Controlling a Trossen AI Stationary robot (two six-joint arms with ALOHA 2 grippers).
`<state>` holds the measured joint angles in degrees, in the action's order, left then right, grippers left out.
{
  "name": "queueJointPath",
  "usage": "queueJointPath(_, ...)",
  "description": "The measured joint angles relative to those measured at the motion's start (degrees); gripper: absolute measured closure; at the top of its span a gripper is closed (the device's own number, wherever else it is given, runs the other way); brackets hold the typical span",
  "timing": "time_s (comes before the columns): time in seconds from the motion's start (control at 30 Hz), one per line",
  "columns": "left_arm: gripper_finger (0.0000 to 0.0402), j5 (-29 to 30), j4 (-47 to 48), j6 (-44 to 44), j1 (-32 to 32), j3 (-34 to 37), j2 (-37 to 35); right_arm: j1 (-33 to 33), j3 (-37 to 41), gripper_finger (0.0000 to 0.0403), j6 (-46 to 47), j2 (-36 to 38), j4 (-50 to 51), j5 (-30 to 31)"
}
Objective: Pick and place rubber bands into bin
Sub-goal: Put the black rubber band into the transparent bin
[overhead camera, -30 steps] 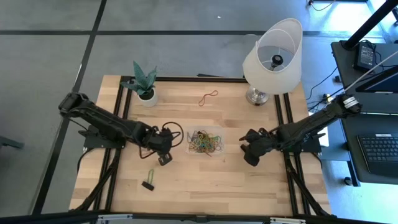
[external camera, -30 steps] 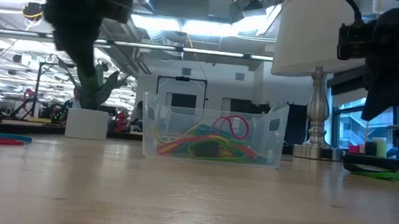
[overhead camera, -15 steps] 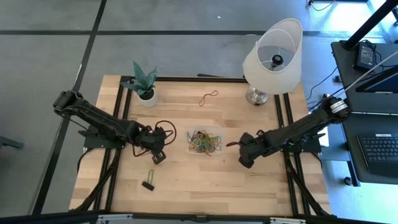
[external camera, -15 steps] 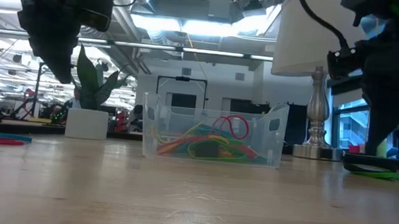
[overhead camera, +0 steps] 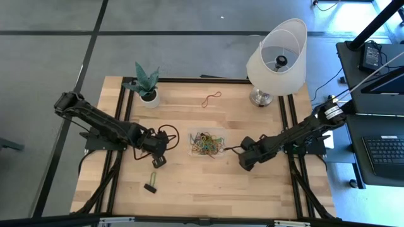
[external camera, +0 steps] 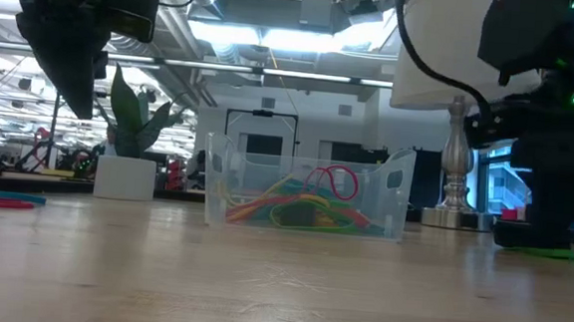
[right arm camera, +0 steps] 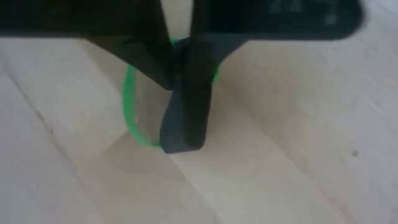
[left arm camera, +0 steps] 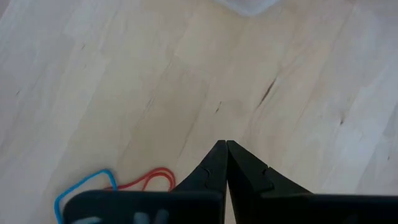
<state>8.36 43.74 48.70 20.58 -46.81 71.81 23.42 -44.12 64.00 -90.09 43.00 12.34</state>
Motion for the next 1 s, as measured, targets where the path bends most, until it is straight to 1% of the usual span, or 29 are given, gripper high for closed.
queueJointPath(0.07,0.0398,-0.6,0.2,-0.8,0.0,0.0,0.0,0.0,0.0,0.0386,1.7,0.8,-0.4,0.0)
queueJointPath(0.1,0.0398,-0.9,0.2,-1.2,0.0,0.0,0.0,0.0,0.0,0.0392,2.6,1.7,-0.5,-0.1)
queueJointPath(0.23,0.0398,-1.5,1.2,-1.5,0.0,0.0,0.0,0.5,-2.6,0.0396,4.7,6.2,1.6,0.0)
queueJointPath(0.4,0.0398,-2.7,1.8,-3.0,0.2,0.0,0.0,0.7,-11.3,0.0399,4.6,9.3,12.3,0.3)
queueJointPath(0.53,0.0398,-2.6,2.4,-4.1,0.8,0.0,0.0,0.2,-19.3,0.0400,1.1,9.0,14.1,4.7)
queueJointPath(0.67,0.0398,-2.3,3.3,-5.3,1.3,0.0,0.0,-2.2,-26.8,0.0401,-4.4,6.8,13.4,8.9)
queueJointPath(0.73,0.0398,-2.3,3.2,-6.0,1.4,0.0,0.0,-4.1,-30.6,0.0401,-6.8,4.8,13.3,9.1)
queueJointPath(0.87,0.0399,-2.0,3.2,-7.1,1.8,0.0,0.0,-7.7,-38.6,0.0401,-13.0,-0.7,12.4,8.4)
queueJointPath(1.0,0.0400,-0.8,3.2,-7.0,2.9,0.0,0.0,-10.8,-45.6,0.0402,-20.1,-8.1,12.4,4.7)
